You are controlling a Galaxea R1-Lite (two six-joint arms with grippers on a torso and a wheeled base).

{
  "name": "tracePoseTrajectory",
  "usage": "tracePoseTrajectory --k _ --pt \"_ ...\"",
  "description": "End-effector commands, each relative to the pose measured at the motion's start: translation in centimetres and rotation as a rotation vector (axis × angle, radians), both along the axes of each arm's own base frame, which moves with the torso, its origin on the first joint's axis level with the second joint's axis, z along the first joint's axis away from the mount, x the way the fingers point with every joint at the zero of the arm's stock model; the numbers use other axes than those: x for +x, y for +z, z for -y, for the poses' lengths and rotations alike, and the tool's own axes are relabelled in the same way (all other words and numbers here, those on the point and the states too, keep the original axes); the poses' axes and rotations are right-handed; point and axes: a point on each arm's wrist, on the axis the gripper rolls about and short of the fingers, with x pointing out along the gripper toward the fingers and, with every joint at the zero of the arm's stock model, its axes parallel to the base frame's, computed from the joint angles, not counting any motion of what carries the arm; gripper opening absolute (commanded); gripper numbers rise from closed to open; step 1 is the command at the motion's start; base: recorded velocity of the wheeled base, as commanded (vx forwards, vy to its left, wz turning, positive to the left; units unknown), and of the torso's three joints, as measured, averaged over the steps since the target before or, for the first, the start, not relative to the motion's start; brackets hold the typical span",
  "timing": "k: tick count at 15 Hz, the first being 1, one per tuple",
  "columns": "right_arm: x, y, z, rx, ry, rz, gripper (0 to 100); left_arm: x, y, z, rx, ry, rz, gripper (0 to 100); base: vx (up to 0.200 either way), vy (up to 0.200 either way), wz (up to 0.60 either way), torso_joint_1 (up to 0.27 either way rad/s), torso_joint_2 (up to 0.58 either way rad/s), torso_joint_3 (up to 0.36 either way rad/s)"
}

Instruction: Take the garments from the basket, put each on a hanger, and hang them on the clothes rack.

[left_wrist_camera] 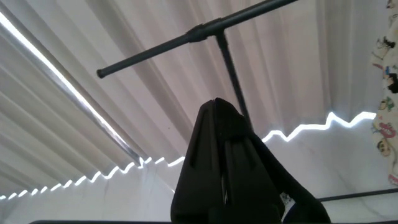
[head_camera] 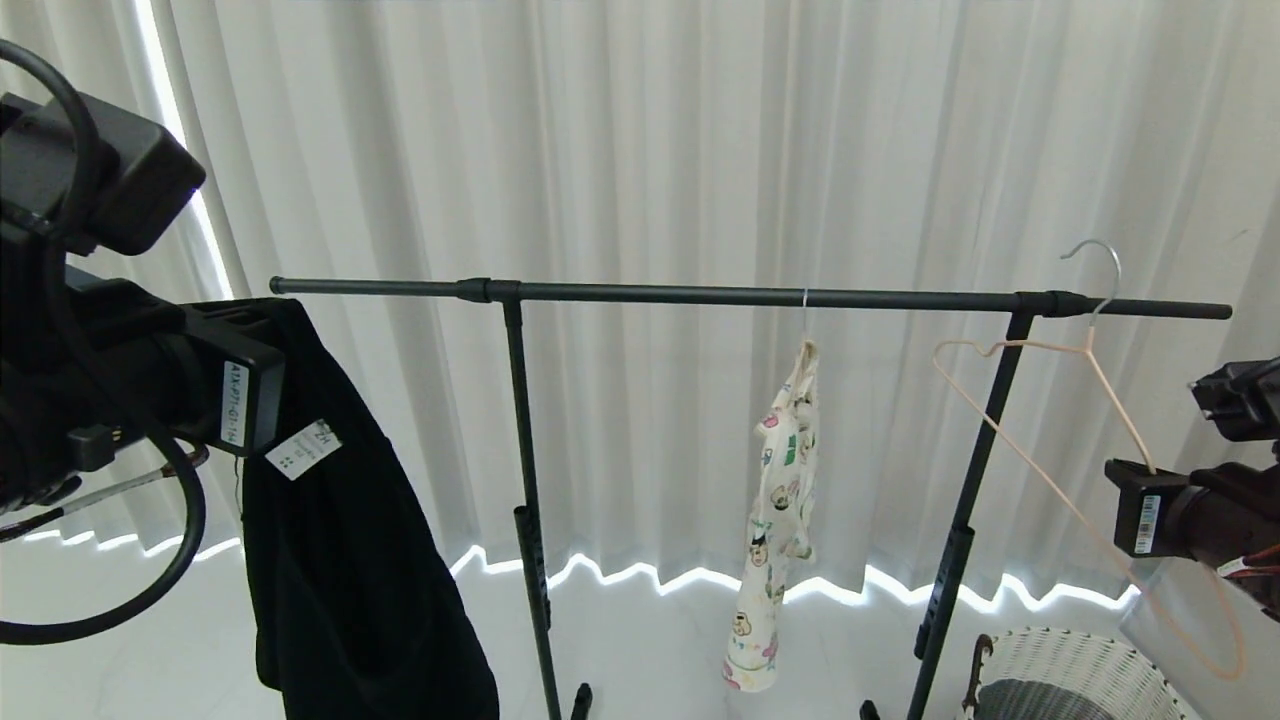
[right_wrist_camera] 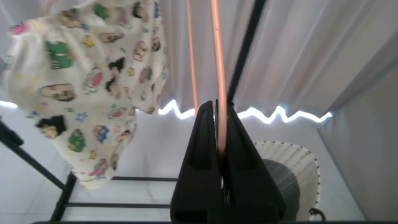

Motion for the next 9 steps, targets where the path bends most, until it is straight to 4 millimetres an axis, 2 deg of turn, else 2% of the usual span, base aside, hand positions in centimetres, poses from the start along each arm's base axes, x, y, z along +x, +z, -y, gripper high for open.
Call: tracePoseTrajectory --k 1,2,6,9 --pt "-0.3 0.3 -0.3 0.011 0.04 0.013 0 0.1 -0.3 0.1 0.004 0.001 -0.013 0 0.0 -0.2 0.0 0.002 0.0 0.002" --pt "-0.5 0.5 -0.6 0.015 0.072 0.024 0 0.1 -0.6 0.1 0.005 0.0 -0.021 0 0.0 -0.2 0.0 0.002 0.01 0.007" --pt "-1.2 1.1 -2.2 0.003 0.179 0.048 0 0.1 -1.3 0.1 0.015 0.0 -0.042 0 0.0 0.0 0.0 0.0 0.0 0.0" --pt "-3.3 1.5 -5.2 0.031 0.377 0.066 0 1.1 -3.0 0.3 0.037 0.017 -0.11 0 0.0 0.0 0.0 0.0 0.0 0.0"
